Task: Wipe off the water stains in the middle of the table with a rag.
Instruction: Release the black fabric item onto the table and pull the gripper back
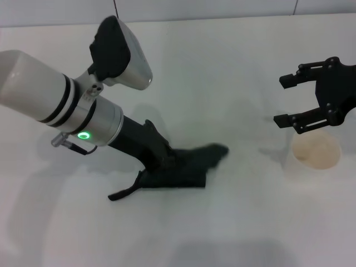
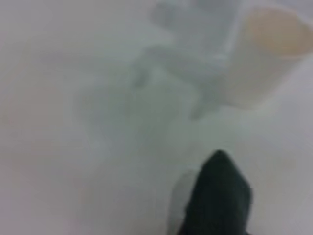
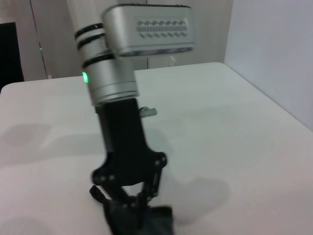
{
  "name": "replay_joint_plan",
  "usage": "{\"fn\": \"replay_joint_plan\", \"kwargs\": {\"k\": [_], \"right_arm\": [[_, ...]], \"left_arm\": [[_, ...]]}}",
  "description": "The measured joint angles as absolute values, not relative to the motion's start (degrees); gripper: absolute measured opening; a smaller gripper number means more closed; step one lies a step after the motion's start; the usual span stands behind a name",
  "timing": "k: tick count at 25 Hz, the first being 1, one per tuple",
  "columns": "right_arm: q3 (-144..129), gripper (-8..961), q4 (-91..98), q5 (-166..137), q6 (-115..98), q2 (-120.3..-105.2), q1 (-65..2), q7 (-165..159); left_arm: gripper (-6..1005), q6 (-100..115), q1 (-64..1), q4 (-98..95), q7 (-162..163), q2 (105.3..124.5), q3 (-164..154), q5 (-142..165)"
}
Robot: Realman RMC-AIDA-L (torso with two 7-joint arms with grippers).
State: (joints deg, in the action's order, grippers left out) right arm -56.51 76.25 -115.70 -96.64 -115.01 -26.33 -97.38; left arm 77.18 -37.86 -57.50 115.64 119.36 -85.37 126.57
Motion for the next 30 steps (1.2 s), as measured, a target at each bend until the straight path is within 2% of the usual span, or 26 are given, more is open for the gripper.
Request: {"fn": "replay_joint_plan", "kwargs": {"k": [11,23,30], "right_arm": [[-53.24,826,76.57,-114.65,-96.93,-115.0,-26.77,-98.15],[-51.85,826,76.65,-112.95,-97.22,-114.94,-24.5,-98.01],[-51.8,826,76.64,-112.31,-97.22,-115.02,-23.29,-97.63]], "left_arm": [[69,78.1,-33.41,-61.0,114.52,119.12,-81.96,128.09],[69,84.34,-22.94,-65.43,99.11,119.03,-67.88,117.35],[70,86.48,-19.43,-67.26,97.6,118.99,-64.53,116.08]]}}
